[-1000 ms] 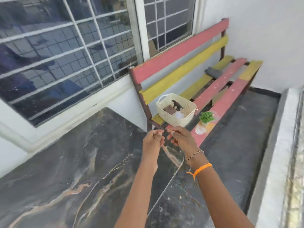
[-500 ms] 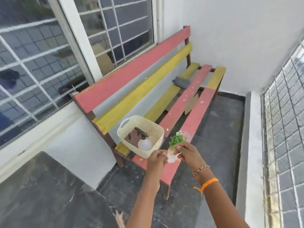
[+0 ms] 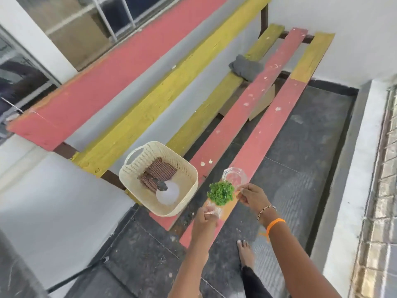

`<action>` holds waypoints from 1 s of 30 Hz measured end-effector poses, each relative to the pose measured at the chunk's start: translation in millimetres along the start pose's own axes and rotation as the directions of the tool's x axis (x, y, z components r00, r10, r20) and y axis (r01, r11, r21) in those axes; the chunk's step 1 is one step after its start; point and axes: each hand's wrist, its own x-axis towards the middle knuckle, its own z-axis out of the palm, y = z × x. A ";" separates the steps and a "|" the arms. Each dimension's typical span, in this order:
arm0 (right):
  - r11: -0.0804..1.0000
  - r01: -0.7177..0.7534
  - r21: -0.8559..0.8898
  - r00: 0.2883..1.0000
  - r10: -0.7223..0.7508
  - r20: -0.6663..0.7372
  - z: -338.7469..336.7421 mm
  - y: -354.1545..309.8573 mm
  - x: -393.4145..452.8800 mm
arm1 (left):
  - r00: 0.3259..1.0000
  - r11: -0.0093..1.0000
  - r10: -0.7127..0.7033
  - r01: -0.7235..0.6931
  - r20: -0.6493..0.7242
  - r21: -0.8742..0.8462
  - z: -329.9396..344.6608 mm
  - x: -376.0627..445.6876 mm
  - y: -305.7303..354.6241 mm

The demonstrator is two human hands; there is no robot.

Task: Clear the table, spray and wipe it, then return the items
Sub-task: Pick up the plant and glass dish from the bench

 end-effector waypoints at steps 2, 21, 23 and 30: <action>0.999 -0.024 -0.029 1.000 0.024 -0.015 -14.1 0.5 38.6 | 0.995 0.991 -0.100 0.102 0.031 -0.085 18.2 23.6 11.3; 0.869 -0.190 -0.457 0.977 0.121 -0.175 -23.4 46.4 174.7 | 0.837 0.666 -0.547 0.416 -0.026 -0.620 83.0 146.7 -19.3; 0.857 -0.180 -0.483 0.979 0.109 -0.171 -23.2 46.8 178.1 | 0.807 0.618 -0.587 0.398 -0.061 -0.678 84.5 154.5 -20.1; 0.830 -0.205 -0.519 0.975 0.126 -0.184 -18.1 41.8 180.4 | 0.782 0.551 -0.613 0.317 -0.116 -0.772 77.0 167.5 -16.4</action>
